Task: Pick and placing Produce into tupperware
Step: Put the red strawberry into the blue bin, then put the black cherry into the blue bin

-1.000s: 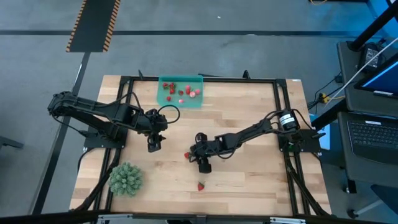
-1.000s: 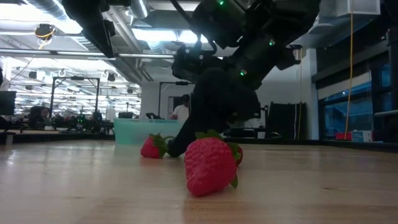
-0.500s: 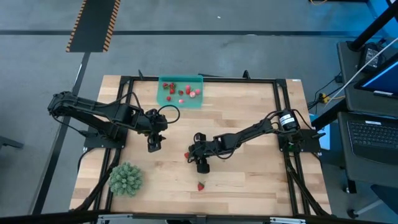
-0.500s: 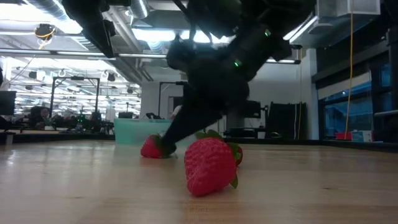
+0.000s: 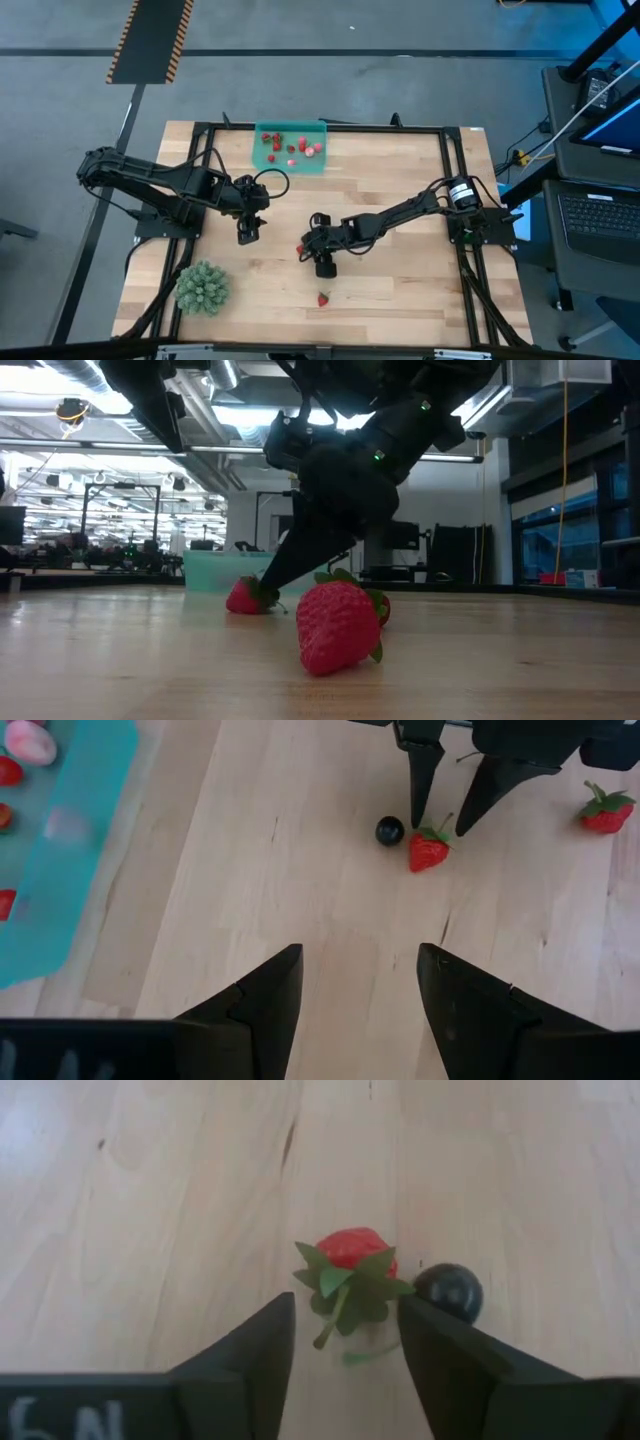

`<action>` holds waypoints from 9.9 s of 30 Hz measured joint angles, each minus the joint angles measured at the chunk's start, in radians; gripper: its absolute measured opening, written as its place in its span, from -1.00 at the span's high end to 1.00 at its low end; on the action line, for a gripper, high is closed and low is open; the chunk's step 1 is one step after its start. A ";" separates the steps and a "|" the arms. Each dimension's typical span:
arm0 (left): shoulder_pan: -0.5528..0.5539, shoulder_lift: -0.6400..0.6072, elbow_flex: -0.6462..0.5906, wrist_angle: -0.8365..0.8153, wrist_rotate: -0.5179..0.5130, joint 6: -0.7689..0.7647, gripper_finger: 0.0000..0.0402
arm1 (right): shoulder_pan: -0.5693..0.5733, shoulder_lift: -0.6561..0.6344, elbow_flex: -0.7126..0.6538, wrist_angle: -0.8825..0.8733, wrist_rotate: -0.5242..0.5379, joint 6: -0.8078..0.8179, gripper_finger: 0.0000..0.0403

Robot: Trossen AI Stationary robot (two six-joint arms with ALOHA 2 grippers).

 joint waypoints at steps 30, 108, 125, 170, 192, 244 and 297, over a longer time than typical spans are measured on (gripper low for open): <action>-0.001 0.000 0.000 -0.009 -0.031 0.000 0.05 | -0.189 -0.211 0.181 -0.266 0.169 -0.325 0.98; -0.001 0.000 0.000 -0.008 -0.123 0.000 0.05 | -0.761 0.467 1.041 -0.901 -0.371 -0.105 0.92; -0.001 0.000 0.000 -0.008 -0.123 0.000 0.05 | -0.762 0.403 1.065 -0.971 -0.372 -0.169 0.46; 0.020 0.406 0.000 0.544 0.134 0.324 0.05 | -0.385 -0.924 -0.019 -0.972 -0.386 -0.006 0.50; 0.037 0.664 0.002 0.618 0.088 0.342 0.05 | -0.313 -1.084 -0.277 -0.813 -0.369 0.107 0.50; 0.044 0.561 0.000 0.638 0.058 0.361 0.48 | -0.314 -1.084 -0.277 -0.813 -0.368 0.107 0.50; 0.875 0.210 0.001 0.721 0.148 0.307 0.43 | -0.313 -1.083 -0.277 -0.812 -0.368 0.076 0.50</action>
